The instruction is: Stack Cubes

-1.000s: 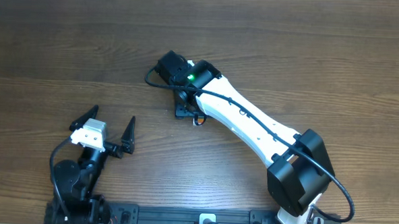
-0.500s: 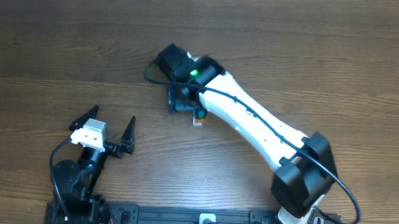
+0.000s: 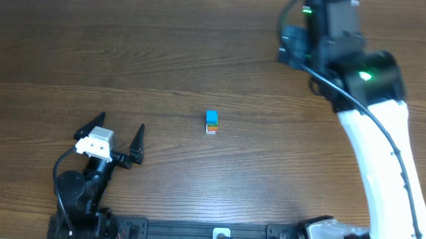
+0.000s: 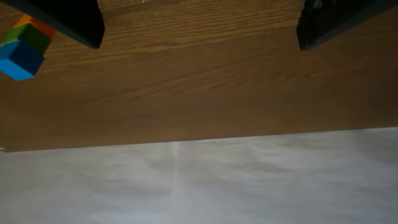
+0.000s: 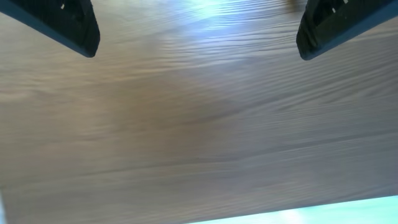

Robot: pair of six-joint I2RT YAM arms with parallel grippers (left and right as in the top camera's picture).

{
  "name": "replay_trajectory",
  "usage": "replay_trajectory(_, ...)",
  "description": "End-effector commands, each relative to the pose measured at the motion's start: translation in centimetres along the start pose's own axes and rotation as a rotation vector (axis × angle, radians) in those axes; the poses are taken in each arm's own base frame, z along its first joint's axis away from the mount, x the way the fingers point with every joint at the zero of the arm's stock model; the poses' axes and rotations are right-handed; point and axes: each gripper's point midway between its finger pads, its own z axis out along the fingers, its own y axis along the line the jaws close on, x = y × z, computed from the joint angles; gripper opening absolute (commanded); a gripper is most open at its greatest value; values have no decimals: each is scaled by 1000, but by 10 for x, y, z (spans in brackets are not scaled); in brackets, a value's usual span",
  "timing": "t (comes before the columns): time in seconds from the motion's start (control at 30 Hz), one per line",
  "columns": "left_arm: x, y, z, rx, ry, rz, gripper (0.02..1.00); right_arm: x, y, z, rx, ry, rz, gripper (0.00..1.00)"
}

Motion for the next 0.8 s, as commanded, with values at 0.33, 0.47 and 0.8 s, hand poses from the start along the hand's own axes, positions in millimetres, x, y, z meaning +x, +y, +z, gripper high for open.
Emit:
replay_trajectory(0.33,1,-3,0,14,-3,13,1000,94,-77,-12,3,-123,39,991)
replay_trajectory(0.47,1,-3,0,14,-3,13,1000,120,-82,-9,-17,-222,46,991)
replay_trajectory(0.8,1,-3,0,14,-3,13,1000,155,-85,10,-76,-500,114,991)
